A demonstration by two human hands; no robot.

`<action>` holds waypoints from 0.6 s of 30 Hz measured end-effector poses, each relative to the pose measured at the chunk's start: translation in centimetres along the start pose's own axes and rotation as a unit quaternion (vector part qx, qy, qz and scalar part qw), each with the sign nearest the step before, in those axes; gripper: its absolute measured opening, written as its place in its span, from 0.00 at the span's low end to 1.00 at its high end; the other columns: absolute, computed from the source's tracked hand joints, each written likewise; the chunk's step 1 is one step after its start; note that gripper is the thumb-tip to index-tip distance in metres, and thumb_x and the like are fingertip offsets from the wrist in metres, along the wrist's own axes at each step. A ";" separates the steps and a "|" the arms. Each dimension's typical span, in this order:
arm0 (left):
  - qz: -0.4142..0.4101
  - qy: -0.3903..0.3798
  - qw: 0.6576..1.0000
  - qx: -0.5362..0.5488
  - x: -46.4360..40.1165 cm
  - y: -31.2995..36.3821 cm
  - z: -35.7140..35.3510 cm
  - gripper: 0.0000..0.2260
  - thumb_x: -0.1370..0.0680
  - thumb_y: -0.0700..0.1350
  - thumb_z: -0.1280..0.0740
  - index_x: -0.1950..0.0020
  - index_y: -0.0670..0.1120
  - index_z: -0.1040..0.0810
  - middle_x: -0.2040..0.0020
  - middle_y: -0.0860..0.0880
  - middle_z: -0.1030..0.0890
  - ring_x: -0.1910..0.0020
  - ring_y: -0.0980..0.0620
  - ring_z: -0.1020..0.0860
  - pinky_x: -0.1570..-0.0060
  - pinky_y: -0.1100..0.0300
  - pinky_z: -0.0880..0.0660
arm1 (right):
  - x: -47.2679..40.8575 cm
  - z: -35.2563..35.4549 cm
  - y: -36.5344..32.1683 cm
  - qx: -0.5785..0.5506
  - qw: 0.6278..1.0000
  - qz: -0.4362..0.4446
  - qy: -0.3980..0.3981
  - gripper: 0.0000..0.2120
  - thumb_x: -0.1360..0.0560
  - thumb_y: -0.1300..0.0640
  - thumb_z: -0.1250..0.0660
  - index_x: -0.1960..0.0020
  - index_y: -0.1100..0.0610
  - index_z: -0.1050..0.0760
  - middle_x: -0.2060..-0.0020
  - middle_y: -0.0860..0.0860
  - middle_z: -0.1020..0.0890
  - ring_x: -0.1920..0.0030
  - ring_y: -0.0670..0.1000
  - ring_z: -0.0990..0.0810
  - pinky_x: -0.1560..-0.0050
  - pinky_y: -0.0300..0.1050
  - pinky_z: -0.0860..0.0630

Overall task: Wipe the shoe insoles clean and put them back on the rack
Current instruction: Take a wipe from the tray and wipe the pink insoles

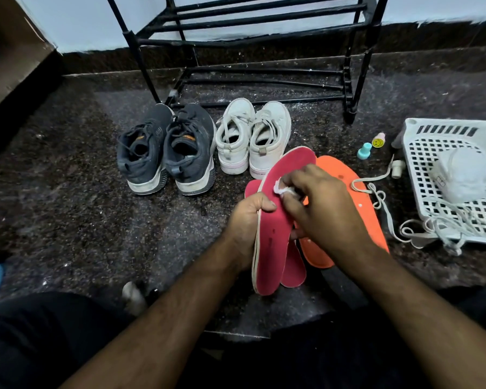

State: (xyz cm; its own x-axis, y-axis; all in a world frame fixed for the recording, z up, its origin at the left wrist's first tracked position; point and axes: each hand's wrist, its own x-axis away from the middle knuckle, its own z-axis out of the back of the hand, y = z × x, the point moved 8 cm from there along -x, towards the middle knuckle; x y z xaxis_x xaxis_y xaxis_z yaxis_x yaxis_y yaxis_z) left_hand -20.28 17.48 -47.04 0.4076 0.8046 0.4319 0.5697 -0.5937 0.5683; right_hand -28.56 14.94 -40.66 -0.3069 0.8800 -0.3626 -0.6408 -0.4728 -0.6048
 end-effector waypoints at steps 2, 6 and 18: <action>0.012 0.007 1.000 -0.027 0.1 -0.2 0.3 0.22 0.33 0.43 0.46 0.43 0.39 0.24 0.57 0.41 0.16 0.64 0.44 0.18 0.65 0.55 0.19 | -1.0 1.6 1.6 0.009 0.999 -0.023 0.039 0.05 0.25 0.59 0.31 0.49 0.53 0.20 0.55 0.51 0.22 0.56 0.51 0.22 0.52 0.48 0.26; 0.022 0.005 0.999 -0.044 0.2 -0.7 -0.1 0.23 0.32 0.45 0.46 0.43 0.39 0.22 0.53 0.36 0.16 0.70 0.43 0.23 0.68 0.58 0.27 | -1.9 4.2 3.7 0.024 0.992 -0.062 0.107 0.05 0.24 0.59 0.30 0.48 0.53 0.20 0.54 0.50 0.21 0.54 0.52 0.21 0.50 0.46 0.27; 0.028 0.033 0.995 -0.084 0.1 -0.9 0.6 0.21 0.30 0.49 0.43 0.45 0.39 0.21 0.57 0.39 0.16 0.67 0.42 0.22 0.69 0.57 0.23 | -1.6 3.6 2.6 -0.033 0.994 -0.048 0.090 0.06 0.25 0.60 0.30 0.49 0.55 0.20 0.55 0.50 0.20 0.55 0.52 0.20 0.52 0.52 0.22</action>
State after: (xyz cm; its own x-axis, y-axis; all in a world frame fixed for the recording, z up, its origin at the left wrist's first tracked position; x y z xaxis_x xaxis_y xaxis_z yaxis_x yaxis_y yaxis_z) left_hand -20.34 18.11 -47.98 0.3846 0.7702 0.5088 0.4167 -0.6367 0.6488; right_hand -32.25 12.48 -39.13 -0.1118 0.9016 -0.4180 -0.6114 -0.3940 -0.6863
